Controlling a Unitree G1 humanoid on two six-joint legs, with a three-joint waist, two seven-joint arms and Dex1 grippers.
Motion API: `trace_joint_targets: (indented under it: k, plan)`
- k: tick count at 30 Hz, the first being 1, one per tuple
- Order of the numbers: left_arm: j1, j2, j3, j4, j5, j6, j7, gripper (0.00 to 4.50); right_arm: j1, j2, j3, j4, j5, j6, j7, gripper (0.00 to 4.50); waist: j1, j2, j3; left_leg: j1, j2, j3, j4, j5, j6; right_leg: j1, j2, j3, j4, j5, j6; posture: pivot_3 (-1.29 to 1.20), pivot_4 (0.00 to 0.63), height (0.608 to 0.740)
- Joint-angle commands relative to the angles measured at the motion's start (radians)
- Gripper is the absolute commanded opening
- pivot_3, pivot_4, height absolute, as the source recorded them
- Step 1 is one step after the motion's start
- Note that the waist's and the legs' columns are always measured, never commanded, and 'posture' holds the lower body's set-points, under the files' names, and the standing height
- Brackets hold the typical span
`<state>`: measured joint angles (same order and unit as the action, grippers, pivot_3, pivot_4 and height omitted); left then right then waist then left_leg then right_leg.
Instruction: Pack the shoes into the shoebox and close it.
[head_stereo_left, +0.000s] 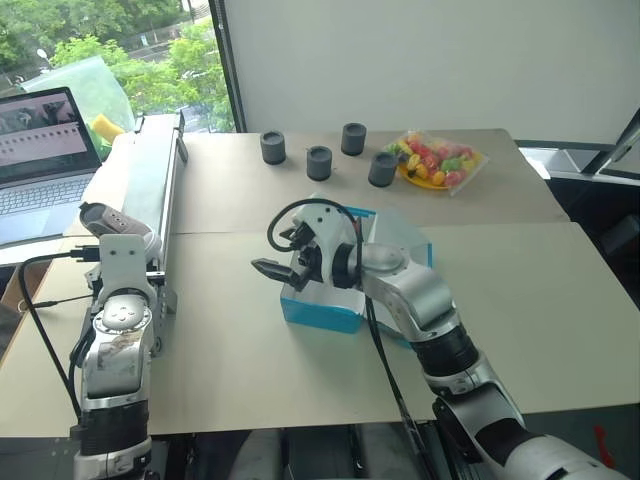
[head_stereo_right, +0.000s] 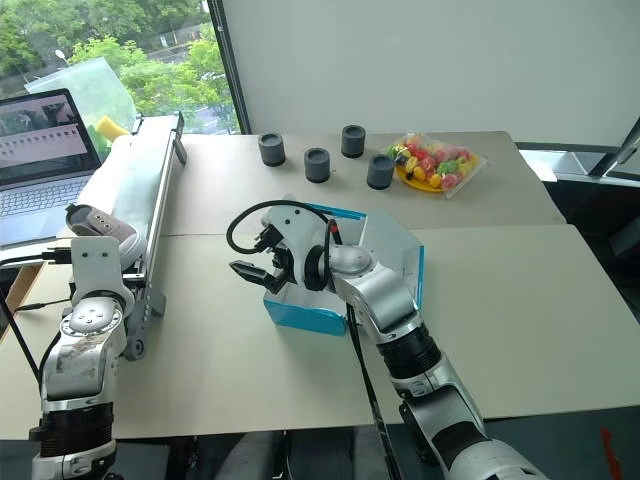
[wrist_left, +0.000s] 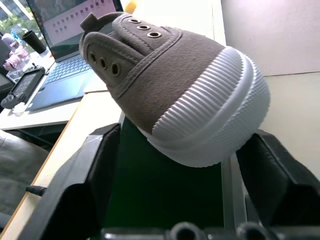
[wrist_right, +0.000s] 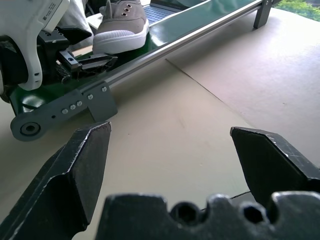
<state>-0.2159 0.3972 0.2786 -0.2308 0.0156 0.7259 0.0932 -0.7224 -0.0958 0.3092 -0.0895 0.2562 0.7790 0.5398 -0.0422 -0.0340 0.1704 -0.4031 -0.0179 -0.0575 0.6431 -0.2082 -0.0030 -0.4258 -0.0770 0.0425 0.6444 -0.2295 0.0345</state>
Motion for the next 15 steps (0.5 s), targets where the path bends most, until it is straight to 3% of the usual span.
trace_joint_targets:
  k: [1, 4, 6, 15]
  plan:
    - [-0.002, 0.020, 0.000, -0.012, 0.034, -0.032, -0.001, 1.86, -0.004, 0.004, -0.012, -0.044, 0.007, 0.004, -0.006, 4.50, 0.000, 0.000, 0.000, 0.000, 0.000, 0.000, 0.000, 0.000, 0.000, 0.000, 0.000, 0.000, 0.000, 0.000, 0.000, 0.00, 0.150, 0.740]
    - [-0.005, 0.013, 0.003, -0.009, 0.038, -0.034, -0.007, 0.83, -0.002, 0.004, -0.014, -0.047, 0.009, 0.005, -0.008, 4.50, 0.001, 0.000, 0.000, 0.000, 0.000, 0.000, 0.000, 0.000, 0.000, 0.000, 0.000, 0.000, 0.000, 0.000, 0.000, 0.00, 0.150, 0.740]
    - [-0.004, 0.012, 0.002, -0.009, 0.041, -0.034, -0.009, 0.41, -0.001, 0.004, -0.015, -0.049, 0.010, 0.006, -0.009, 4.50, 0.003, 0.000, 0.000, 0.000, 0.000, 0.000, 0.000, 0.000, 0.000, 0.000, 0.000, 0.000, 0.000, 0.000, 0.000, 0.00, 0.150, 0.740]
    - [-0.001, 0.017, 0.011, -0.025, 0.098, -0.109, 0.037, 0.21, -0.003, 0.005, -0.014, -0.044, 0.011, 0.003, -0.012, 4.50, 0.002, 0.000, 0.000, 0.000, 0.000, 0.000, 0.000, 0.000, 0.000, 0.000, 0.000, 0.000, 0.000, 0.000, 0.000, 0.00, 0.150, 0.740]
